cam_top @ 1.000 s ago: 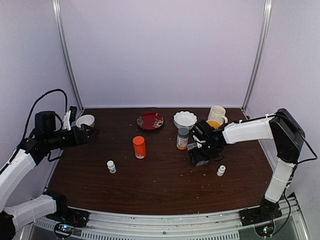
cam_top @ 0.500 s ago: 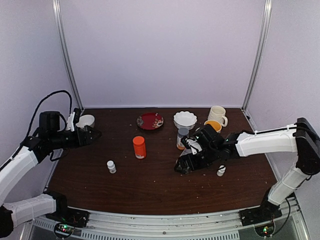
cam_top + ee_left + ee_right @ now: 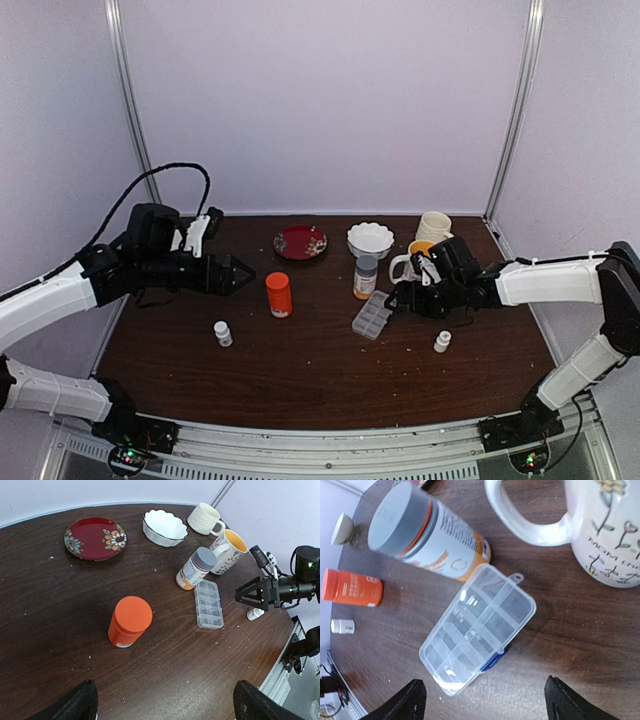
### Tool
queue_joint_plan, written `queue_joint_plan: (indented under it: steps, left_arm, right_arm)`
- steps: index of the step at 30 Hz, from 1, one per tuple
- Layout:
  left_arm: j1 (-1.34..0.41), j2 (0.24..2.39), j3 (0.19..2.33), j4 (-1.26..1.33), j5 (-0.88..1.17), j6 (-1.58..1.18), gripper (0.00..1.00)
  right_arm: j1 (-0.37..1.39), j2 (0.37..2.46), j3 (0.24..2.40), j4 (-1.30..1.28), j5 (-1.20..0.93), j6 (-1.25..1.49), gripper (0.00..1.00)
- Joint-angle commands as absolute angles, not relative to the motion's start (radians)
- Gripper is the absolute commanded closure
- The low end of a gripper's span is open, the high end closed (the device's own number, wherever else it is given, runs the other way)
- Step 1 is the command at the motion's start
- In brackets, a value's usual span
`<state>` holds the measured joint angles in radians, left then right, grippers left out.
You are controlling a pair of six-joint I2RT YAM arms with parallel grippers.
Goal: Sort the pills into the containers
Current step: Position the pill container at the center of the board, then pick up the pill container from the center of the board.
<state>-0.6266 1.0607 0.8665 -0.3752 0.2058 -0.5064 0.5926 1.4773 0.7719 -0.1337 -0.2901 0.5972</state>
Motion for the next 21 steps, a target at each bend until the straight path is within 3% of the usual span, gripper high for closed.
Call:
queue_joint_plan:
  steps: [1, 10, 14, 21]
  left_arm:
    - [-0.706, 1.16, 0.962, -0.352, 0.09, -0.472, 0.02]
    - [-0.764, 1.318, 1.055, -0.29, 0.068, -0.499, 0.02]
    - [-0.772, 1.375, 1.087, -0.29, 0.088, -0.509, 0.03]
    - [-0.802, 1.45, 1.108, -0.276, 0.098, -0.512, 0.02]
  right_arm:
    - [0.56, 1.527, 0.792, -0.02, -0.309, 0.639, 0.17]
    - [0.555, 1.704, 0.891, 0.058, -0.274, 0.628, 0.19]
    - [0.57, 1.781, 0.961, 0.065, -0.352, 0.601, 0.19]
    - [0.67, 1.75, 0.89, 0.114, -0.415, 0.629, 0.19]
